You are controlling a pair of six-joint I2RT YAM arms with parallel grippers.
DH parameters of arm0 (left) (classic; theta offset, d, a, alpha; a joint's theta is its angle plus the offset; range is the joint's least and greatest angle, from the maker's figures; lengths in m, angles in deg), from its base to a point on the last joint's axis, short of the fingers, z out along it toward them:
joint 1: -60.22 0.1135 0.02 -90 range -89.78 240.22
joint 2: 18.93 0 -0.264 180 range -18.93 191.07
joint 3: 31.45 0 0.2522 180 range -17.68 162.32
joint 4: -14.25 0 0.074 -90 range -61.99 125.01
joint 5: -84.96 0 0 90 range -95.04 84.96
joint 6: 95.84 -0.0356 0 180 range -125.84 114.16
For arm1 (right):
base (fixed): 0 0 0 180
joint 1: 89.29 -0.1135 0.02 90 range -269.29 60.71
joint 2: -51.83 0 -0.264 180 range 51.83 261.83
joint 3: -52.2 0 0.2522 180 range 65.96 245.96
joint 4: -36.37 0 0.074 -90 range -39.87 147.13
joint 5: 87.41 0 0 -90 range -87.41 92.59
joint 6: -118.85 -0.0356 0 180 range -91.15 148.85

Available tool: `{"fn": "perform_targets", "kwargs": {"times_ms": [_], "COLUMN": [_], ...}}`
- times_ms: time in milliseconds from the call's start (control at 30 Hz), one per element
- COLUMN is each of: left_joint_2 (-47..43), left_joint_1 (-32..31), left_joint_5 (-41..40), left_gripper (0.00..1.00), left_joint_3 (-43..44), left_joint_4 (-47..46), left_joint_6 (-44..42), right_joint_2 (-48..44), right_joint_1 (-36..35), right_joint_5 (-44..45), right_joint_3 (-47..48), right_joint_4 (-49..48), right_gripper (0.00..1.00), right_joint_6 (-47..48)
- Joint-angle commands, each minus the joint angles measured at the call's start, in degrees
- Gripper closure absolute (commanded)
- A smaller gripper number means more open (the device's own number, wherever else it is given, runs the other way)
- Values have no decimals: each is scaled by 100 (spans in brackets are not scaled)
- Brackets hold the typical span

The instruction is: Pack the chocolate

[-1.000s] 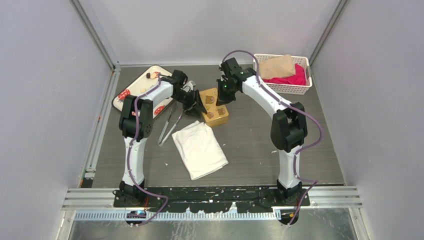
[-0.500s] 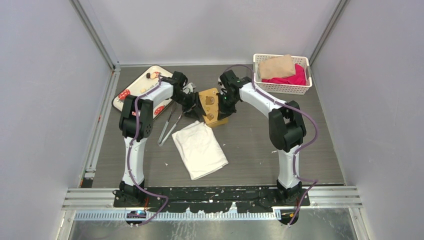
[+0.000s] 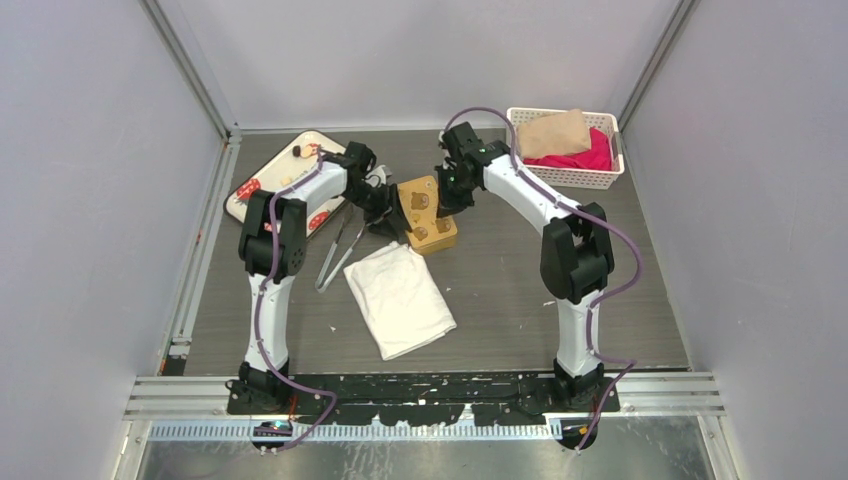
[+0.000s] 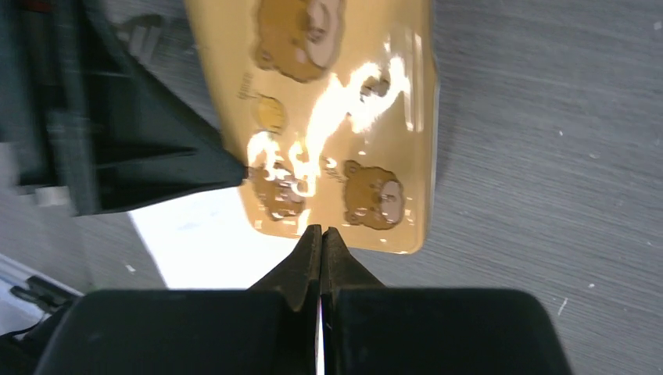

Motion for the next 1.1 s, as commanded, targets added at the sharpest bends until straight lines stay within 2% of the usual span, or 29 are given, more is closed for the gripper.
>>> {"fn": "perform_targets", "kwargs": {"times_ms": [0,167,433,667,767,933,1067], "left_joint_2": [-92,-78,-270,-538,-684,-1031,-1227], "left_joint_1": [-24,-24,-24,-18,13,103,192], "left_joint_5": [-51,-51,-44,-194,-264,-316,-325], "left_gripper": [54,55,53,52,52,50,50], "left_joint_3": [274,434,769,1047,1070,803,516], "left_joint_4": [171,251,404,608,703,721,744], "left_joint_6": [-131,-136,-115,-139,-154,-160,-185], "right_joint_2": [167,73,206,1274,1695,2396,2826], "right_joint_1": [26,37,44,50,79,154,163], "right_joint_5": [432,438,732,935,1088,1107,1264], "right_joint_3": [-523,-375,1379,2787,2989,3249,3963], "right_joint_4": [-54,-17,329,471,261,-36,455], "right_gripper": [99,99,99,99,99,99,99], "right_joint_6": [248,240,298,141,-40,-471,-402]}}
